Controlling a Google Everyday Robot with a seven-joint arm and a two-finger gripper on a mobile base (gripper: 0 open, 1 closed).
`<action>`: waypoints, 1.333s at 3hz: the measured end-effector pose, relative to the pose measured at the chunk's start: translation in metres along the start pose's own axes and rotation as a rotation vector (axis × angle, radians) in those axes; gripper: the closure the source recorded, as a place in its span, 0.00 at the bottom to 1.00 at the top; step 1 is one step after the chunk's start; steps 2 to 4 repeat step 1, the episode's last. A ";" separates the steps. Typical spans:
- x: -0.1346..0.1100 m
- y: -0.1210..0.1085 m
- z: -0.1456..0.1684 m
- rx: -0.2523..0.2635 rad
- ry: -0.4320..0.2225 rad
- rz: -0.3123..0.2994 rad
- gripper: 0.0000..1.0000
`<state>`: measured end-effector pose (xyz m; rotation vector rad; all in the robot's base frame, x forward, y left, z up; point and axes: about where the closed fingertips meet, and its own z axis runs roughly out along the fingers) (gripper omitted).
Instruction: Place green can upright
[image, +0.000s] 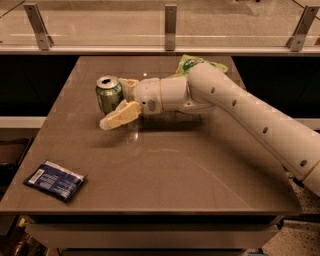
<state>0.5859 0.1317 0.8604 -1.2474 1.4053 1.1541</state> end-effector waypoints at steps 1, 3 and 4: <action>0.000 0.000 0.000 0.000 0.000 0.000 0.00; 0.000 0.000 0.000 0.000 0.000 0.000 0.00; 0.000 0.000 0.000 0.000 0.000 0.000 0.00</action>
Offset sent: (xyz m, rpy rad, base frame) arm 0.0000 0.0000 0.0000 0.0000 0.0000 0.0000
